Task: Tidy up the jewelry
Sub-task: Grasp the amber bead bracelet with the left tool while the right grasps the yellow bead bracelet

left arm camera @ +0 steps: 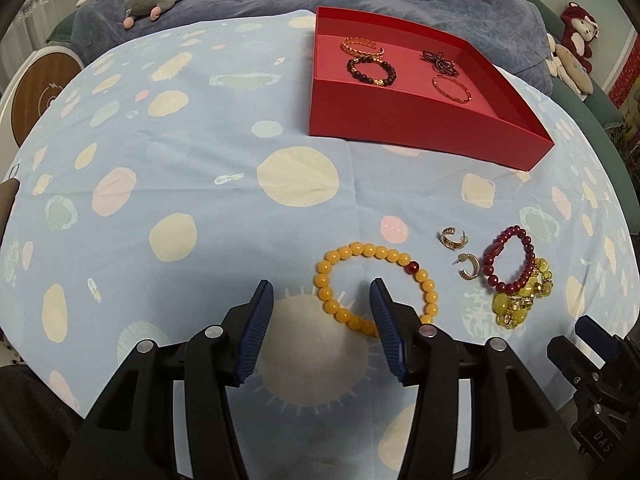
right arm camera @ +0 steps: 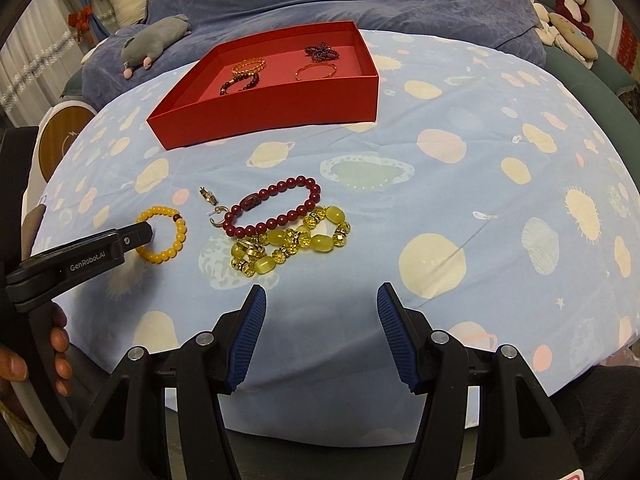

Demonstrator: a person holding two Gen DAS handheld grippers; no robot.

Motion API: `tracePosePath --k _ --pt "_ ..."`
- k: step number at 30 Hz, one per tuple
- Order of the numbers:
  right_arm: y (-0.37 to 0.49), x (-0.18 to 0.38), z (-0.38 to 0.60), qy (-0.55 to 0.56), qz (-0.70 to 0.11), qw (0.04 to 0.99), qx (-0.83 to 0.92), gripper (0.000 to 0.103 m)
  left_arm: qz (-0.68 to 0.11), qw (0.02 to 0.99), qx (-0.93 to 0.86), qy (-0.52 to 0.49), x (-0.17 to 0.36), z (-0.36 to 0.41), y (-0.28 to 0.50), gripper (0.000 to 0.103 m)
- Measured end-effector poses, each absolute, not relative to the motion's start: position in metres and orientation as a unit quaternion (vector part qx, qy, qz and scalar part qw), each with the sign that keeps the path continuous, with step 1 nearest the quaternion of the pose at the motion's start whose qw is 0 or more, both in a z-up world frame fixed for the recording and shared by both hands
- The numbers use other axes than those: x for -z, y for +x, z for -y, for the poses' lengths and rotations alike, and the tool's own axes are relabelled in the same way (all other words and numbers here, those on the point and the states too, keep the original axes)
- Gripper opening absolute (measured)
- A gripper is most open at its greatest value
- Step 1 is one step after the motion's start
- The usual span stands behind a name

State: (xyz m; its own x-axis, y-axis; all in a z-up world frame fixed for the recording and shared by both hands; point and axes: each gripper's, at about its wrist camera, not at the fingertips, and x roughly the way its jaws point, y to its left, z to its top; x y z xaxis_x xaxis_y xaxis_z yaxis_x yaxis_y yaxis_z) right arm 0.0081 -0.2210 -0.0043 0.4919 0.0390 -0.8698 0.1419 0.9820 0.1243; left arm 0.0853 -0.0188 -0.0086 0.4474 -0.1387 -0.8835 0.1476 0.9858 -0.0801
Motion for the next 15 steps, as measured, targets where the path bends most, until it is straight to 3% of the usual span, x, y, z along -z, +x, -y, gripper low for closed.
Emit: tracePosePath --k 2,6,15 --pt "0.010 0.004 0.223 0.093 -0.503 0.859 0.032 0.056 -0.516 0.852 0.088 0.015 0.009 0.022 0.085 0.040" --pt "0.016 0.003 0.229 0.099 -0.499 0.860 0.038 0.056 -0.512 0.853 0.095 0.030 0.009 0.024 0.084 0.011" --pt "0.041 0.004 0.242 0.106 -0.495 0.861 0.056 0.053 -0.512 0.853 0.095 0.027 0.009 0.021 0.082 0.007"
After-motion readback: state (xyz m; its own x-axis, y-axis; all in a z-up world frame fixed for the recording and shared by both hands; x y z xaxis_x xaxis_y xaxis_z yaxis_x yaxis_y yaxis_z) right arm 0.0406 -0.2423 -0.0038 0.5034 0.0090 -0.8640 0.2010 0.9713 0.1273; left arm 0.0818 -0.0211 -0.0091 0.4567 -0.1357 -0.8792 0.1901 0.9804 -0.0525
